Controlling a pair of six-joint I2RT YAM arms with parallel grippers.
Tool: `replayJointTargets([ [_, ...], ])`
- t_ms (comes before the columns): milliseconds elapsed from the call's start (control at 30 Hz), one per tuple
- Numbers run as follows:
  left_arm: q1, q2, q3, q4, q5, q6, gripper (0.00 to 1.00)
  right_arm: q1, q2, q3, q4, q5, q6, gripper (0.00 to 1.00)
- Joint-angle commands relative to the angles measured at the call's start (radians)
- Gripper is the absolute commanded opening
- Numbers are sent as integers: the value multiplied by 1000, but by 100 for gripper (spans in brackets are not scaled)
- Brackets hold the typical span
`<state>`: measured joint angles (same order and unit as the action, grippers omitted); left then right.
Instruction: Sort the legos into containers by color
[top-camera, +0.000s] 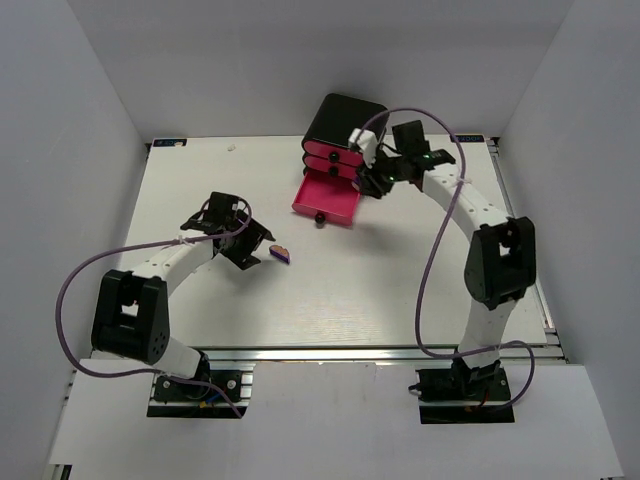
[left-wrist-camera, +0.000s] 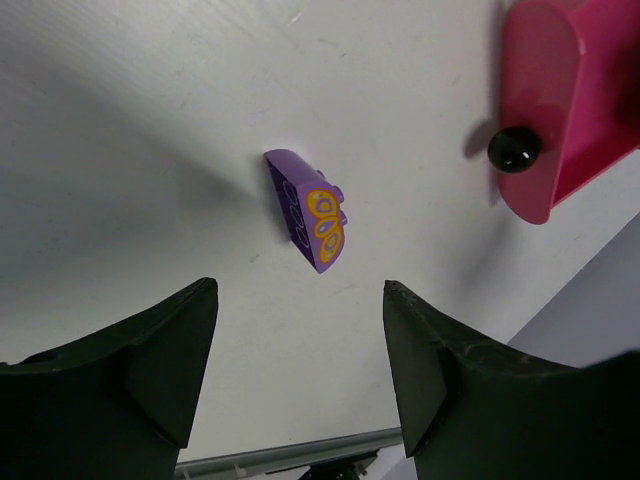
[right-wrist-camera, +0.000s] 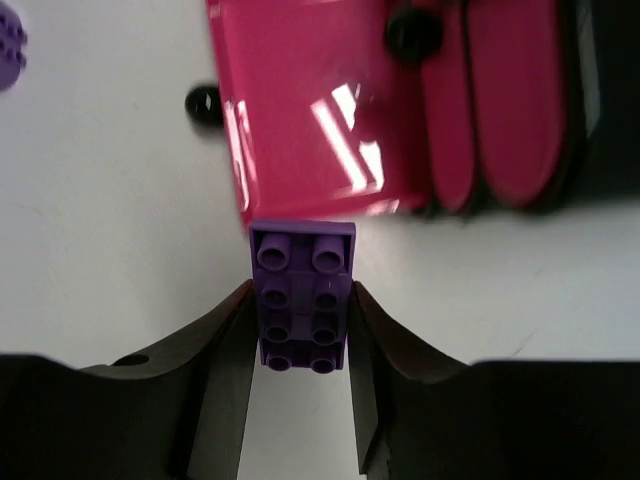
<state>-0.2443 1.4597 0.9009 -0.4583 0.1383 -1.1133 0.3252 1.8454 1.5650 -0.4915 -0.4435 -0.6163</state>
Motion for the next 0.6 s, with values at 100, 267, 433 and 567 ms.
replayJointTargets([
  [100,-9,48,75,-46,53,-56,79,98,213,301,14,67,-97,14],
  [267,-18,111,131,-95,50,-62,81,146,322,383,22,187,-115,32],
  [433,-18,192,216,-166,43,-56,81,167,374,440,21,256,-94,65],
  [567,-27,267,248,-197,46,-49,80,170,345,428,14,239,-60,71],
])
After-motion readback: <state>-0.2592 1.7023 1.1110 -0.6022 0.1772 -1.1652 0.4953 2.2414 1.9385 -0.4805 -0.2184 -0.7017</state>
